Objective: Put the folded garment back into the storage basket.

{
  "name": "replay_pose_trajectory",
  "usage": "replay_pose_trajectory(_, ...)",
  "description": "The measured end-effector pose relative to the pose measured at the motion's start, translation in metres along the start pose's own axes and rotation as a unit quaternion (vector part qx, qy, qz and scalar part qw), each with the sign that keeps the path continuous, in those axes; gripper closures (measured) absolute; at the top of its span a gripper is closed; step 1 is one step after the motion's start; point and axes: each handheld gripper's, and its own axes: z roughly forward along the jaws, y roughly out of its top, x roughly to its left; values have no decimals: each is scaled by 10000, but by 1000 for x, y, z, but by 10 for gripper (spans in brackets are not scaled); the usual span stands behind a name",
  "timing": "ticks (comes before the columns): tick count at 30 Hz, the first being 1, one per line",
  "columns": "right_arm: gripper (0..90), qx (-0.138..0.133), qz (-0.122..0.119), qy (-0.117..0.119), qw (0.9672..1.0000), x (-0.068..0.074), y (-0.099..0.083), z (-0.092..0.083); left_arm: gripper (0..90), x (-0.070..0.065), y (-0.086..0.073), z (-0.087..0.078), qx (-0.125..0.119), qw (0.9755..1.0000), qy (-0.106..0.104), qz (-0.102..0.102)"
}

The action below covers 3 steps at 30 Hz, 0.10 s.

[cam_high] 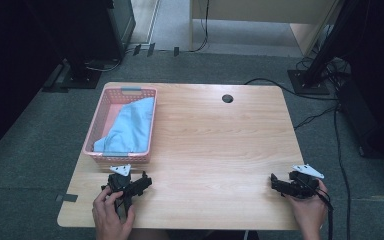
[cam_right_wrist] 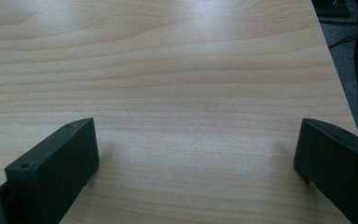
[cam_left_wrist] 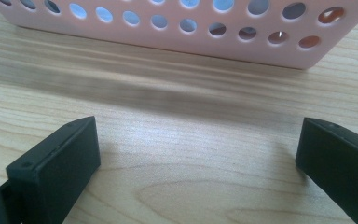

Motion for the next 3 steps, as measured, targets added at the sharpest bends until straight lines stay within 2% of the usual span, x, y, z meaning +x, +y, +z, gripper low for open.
replay_pose_trajectory(3, 0, -1, 0, 0, 10000, 0, 0, 0, 0, 0, 0, 0, 0, 10000, 0, 0)
